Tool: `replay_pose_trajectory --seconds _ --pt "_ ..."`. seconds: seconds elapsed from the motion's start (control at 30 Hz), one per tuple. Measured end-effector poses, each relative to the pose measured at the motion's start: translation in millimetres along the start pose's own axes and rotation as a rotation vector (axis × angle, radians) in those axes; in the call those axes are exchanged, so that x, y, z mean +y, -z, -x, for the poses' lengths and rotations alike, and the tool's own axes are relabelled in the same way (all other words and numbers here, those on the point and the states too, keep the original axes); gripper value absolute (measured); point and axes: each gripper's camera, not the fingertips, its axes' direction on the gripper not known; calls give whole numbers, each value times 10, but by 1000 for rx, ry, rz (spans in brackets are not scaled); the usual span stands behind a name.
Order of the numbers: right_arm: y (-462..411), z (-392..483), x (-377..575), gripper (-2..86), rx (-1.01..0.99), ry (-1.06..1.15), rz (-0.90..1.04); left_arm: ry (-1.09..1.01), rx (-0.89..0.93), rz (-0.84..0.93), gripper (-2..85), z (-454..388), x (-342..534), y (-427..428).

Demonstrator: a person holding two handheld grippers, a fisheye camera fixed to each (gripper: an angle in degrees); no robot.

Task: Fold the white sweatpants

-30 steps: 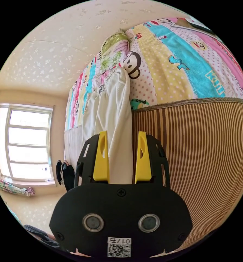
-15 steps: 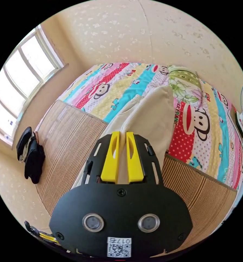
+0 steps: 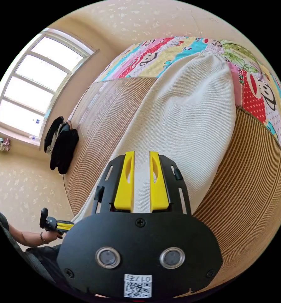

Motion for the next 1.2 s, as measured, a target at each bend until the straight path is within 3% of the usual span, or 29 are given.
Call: replay_pose_trajectory --seconds 0.17,0.27,0.37,0.43,0.67,0.77,0.9,1.1,1.2 --pt "-325 810 830 125 -163 -37 93 -14 11 -3 38 -30 6 11" --pt "-662 1190 1029 131 -158 -126 165 -54 -16 3 37 -109 -11 38" --pt "-573 1444 1097 92 -48 -135 101 -101 -44 30 34 -214 -20 137" --pt "-496 1476 1085 40 -99 -144 97 -148 -29 47 27 -288 -8 285" --pt "382 1685 1064 25 -280 -179 -121 -289 168 -21 16 -314 269 1317" --pt "177 1749 960 27 -181 -194 -31 -314 114 -11 19 -172 293 1362" --pt "242 1752 1042 29 -203 -263 17 -262 73 47 23 201 232 1126" --pt "1211 1721 2015 83 162 -588 -112 -267 164 71 24 307 140 1356" --pt "1284 1609 2486 115 246 -720 11 -299 127 109 26 219 64 1371"
